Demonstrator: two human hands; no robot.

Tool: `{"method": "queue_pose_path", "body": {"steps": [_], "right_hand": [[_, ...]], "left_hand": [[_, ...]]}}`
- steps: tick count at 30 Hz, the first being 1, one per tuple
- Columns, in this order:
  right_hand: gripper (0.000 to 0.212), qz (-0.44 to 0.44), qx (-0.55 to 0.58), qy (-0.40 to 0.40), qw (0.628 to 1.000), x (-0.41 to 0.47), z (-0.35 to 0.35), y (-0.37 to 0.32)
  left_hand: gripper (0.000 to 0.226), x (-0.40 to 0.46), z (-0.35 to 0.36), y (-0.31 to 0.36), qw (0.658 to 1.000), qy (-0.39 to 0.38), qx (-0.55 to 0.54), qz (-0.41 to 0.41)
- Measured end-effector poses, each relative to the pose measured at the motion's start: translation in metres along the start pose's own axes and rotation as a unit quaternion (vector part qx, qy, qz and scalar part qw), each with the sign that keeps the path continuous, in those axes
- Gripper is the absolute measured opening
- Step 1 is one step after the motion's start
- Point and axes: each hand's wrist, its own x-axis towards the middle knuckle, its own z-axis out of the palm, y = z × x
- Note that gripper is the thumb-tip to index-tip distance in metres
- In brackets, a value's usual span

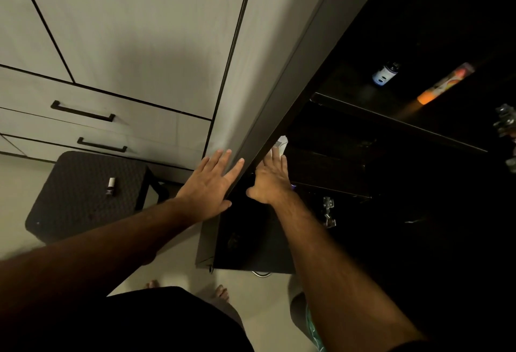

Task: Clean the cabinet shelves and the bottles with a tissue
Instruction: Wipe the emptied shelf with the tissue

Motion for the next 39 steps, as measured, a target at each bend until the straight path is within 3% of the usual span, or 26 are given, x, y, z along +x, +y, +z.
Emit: {"method": "queue_pose_path", "body": {"steps": [9,12,18,23,28,35,39], "right_hand": [[0.108,-0.127,-0.013,0.048,0.991,-0.038,0.023,0.049],[0.107,-0.112,0.001,0.049,0.993,-0.027,0.015,0.07],[0.118,-0.114,0.031,0.037,0.992,0.01,0.001,0.03],[0.118,-0.131,0.039,0.09,0.986,0.009,0.008,0.03],[0.104,-0.184,-0.007,0.084,0.979,-0.002,0.014,0.06],[0.103,-0.094,0.059,0.105,0.988,-0.02,0.026,0.111],[0.091,-0.067,0.091,0.124,0.986,-0.018,0.037,0.116]], "left_hand": [[0.101,0.01,0.003,0.028,0.996,0.003,-0.041,-0.075],[0.101,0.011,0.009,0.037,0.993,0.017,-0.036,-0.115],[0.096,0.005,0.01,0.055,0.984,0.026,-0.027,-0.171],[0.098,-0.013,0.01,0.071,0.974,0.036,-0.033,-0.22],[0.097,-0.023,0.009,0.084,0.977,0.024,-0.038,-0.21],[0.095,-0.037,-0.004,0.089,0.987,0.028,-0.047,-0.154],[0.092,-0.039,0.005,0.09,0.988,0.031,-0.043,-0.145]]}}
